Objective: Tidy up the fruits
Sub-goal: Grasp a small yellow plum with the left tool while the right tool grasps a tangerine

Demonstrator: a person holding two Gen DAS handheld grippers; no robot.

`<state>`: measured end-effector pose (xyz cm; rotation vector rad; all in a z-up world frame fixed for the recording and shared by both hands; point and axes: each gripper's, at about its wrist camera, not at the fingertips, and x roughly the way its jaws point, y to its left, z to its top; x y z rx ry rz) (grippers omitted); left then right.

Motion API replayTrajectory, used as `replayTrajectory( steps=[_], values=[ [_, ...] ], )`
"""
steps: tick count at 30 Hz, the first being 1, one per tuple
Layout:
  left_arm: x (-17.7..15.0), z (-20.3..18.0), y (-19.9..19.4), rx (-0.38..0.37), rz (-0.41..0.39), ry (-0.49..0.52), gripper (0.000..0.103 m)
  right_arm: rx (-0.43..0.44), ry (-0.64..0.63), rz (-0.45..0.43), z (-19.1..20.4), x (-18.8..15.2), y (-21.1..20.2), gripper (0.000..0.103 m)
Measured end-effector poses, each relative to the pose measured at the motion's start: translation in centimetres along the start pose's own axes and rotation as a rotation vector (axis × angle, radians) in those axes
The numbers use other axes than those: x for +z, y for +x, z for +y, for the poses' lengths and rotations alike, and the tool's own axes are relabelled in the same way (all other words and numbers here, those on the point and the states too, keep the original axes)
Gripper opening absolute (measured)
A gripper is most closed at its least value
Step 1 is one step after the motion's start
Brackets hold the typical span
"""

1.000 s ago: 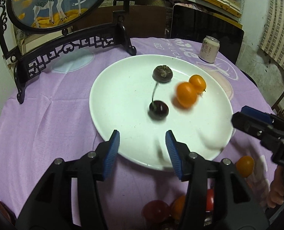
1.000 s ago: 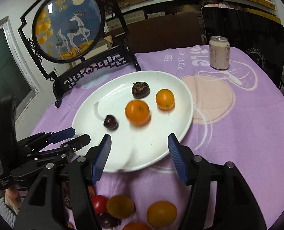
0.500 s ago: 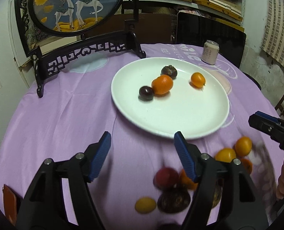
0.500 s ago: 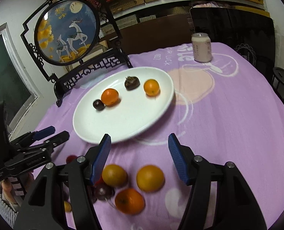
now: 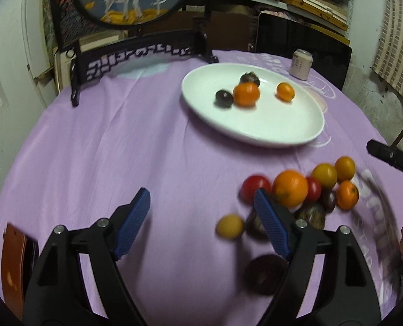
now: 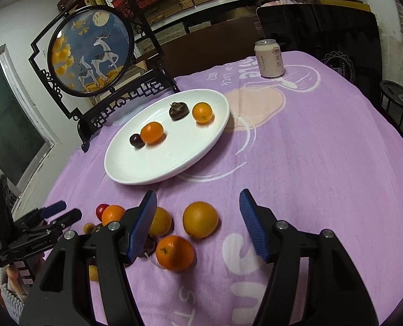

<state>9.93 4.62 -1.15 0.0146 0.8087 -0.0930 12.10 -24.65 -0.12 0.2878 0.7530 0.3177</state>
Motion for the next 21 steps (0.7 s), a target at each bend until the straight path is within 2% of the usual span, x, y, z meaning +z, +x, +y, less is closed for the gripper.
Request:
replayTrajectory(
  steps=[5, 15, 17, 20, 21],
  values=[
    [-1.5, -0.3, -0.5, 0.014, 0.008, 0.034, 0.081, 0.005, -0.034, 0.025, 0.7, -1.2, -0.1, 0.064],
    [-2.1, -1.8, 0.6, 0.038, 0.034, 0.128, 0.079, -0.005, -0.05, 0.057, 0.8, -2.6, 0.0, 0.064],
    [-2.0, -1.6, 0.9, 0.025, 0.036, 0.119, 0.074, -0.004, -0.054, 0.061, 0.9, -2.8, 0.0, 0.064],
    [-1.8, -1.4, 1.3, -0.022, 0.052, 0.128, 0.056, -0.004, -0.058, 0.068, 1.1, -3.0, 0.1, 0.064],
    [-1.8, -1.4, 1.4, -0.038, 0.055, 0.128, 0.054, -0.004, -0.058, 0.07, 1.1, -3.0, 0.2, 0.064]
  ],
)
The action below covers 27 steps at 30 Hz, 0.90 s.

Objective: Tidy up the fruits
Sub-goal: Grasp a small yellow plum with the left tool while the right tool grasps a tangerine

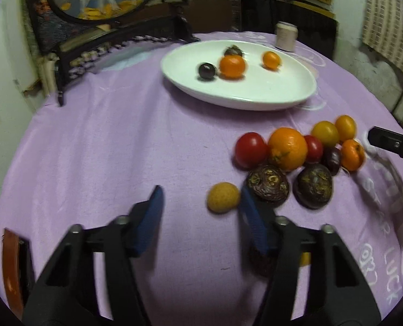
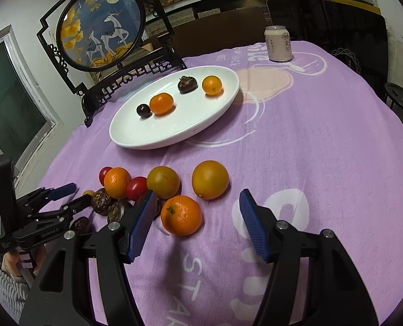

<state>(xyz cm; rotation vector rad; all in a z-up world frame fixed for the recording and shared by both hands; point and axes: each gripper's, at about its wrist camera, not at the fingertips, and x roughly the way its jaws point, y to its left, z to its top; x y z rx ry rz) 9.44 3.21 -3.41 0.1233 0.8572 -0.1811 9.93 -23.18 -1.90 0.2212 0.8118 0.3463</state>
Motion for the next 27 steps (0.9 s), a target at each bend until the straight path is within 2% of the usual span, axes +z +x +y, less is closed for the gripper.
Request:
replayTrajectory(
  steps=[2, 8, 9, 15, 27],
  values=[
    [0.0, -0.1, -0.1, -0.022, -0.005, 0.013, 0.046, -0.001, 0.0, 0.003, 0.0, -0.1, 0.0, 0.064],
    [-0.2, -1.0, 0.0, -0.007, -0.019, 0.088, 0.043, -0.002, 0.013, 0.01, -0.2, -0.4, 0.0, 0.064],
    [-0.2, -1.2, 0.0, -0.001, -0.022, 0.097, 0.04, -0.003, 0.012, 0.012, -0.2, -0.5, 0.0, 0.064],
    [-0.3, -1.1, 0.3, -0.052, 0.006, 0.068, 0.026, -0.016, -0.027, 0.041, 0.6, -0.8, 0.6, 0.063],
    [-0.3, -1.1, -0.3, -0.042, -0.01, 0.039, 0.025, -0.061, -0.101, 0.071, 2.2, -1.6, 2.3, 0.063]
  ],
)
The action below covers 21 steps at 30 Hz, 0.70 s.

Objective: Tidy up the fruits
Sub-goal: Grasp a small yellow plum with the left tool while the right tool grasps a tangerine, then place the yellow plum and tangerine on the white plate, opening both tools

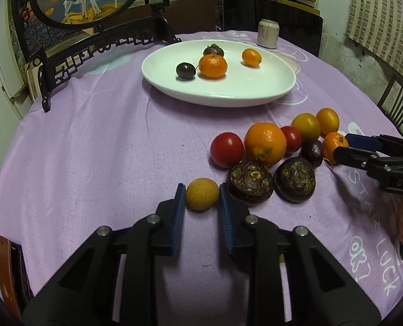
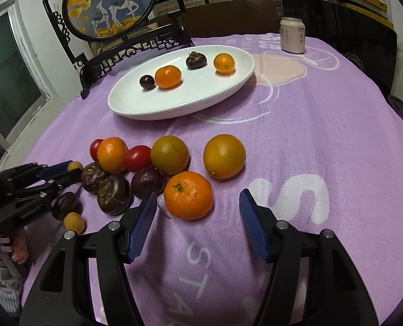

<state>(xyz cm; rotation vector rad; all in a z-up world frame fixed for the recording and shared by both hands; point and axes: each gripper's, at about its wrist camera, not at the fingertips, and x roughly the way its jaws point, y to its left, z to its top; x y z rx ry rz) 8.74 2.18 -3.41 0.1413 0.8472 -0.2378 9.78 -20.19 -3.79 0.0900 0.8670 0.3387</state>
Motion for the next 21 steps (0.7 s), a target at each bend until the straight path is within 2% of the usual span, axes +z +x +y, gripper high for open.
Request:
replayTrajectory(
  steps=[3, 5, 10, 16, 21],
  values=[
    [0.0, 0.0, 0.0, 0.007, 0.001, 0.001, 0.025, -0.007, -0.012, 0.011, 0.2, 0.1, 0.6, 0.057],
    [0.0, 0.0, 0.1, 0.01, 0.004, -0.002, 0.025, 0.019, -0.02, 0.01, 0.4, 0.1, 0.6, 0.039],
    [0.1, 0.3, -0.5, 0.005, -0.017, -0.035, 0.025, 0.03, -0.031, -0.002, 0.7, 0.0, 0.0, 0.037],
    [1.9, 1.0, -1.7, -0.016, -0.06, -0.085, 0.025, 0.046, -0.002, -0.091, 0.2, 0.7, -2.1, 0.037],
    [5.7, 0.8, -1.1, -0.016, -0.084, -0.081, 0.025, 0.057, 0.033, -0.13, -0.4, 4.6, -2.7, 0.038]
  ],
)
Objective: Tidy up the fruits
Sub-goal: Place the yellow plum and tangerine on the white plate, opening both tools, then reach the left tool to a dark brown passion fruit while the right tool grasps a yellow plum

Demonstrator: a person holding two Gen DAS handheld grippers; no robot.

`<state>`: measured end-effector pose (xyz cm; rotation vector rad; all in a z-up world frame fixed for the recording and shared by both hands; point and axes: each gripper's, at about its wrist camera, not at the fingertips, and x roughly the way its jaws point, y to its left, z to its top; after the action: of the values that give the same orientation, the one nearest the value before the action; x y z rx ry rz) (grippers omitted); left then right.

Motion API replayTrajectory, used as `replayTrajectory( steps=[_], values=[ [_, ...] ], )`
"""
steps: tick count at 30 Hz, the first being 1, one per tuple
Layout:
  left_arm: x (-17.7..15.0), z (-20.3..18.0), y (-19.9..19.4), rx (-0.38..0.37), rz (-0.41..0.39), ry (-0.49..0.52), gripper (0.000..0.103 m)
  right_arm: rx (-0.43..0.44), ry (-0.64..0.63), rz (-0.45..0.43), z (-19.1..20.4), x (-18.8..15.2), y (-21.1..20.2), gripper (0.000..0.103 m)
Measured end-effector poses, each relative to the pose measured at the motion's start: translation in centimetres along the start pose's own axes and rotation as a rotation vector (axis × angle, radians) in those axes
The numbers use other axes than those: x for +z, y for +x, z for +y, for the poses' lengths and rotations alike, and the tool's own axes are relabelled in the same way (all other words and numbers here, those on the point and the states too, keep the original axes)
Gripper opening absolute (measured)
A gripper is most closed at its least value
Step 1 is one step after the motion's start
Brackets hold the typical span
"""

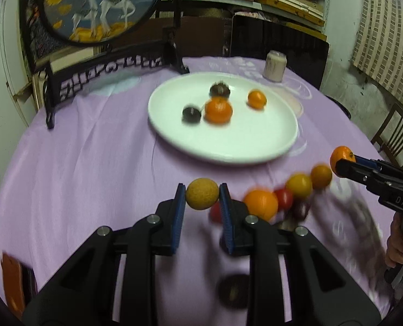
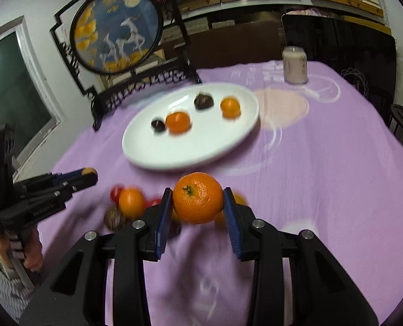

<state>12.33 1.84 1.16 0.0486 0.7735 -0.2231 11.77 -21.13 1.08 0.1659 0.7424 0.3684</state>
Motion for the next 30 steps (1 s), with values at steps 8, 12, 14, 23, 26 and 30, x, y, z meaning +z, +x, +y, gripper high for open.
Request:
replayTrajectory(
  steps=[8, 12, 14, 23, 26, 30],
  values=[
    [4.9, -0.4, 5.3, 0.027, 0.009, -0.041, 0.025, -0.016, -0.011, 0.016, 0.9, 5.3, 5.5, 0.038],
    [5.6, -0.1, 7.9, 0.037, 0.031, -0.063, 0.028, -0.009, -0.002, 0.041, 0.6, 5.8, 8.0, 0.041],
    [5.6, 0.0, 8.4, 0.034, 0.034, -0.061, 0.035, -0.006, -0.007, 0.053, 0.3, 5.7, 8.5, 0.053],
    [4.5, 0.5, 6.7, 0.063, 0.002, -0.073, 0.053, -0.038, -0.028, 0.002, -0.1, 4.9, 6.3, 0.053],
    [3.9, 0.5, 5.8, 0.09, -0.012, -0.076, 0.059, -0.045, -0.028, 0.005, 0.0, 4.1, 5.8, 0.053],
    [3.4, 0.4, 4.1, 0.124, -0.05, -0.079, 0.07, -0.044, -0.031, -0.007, 0.3, 3.2, 4.7, 0.053]
  ],
)
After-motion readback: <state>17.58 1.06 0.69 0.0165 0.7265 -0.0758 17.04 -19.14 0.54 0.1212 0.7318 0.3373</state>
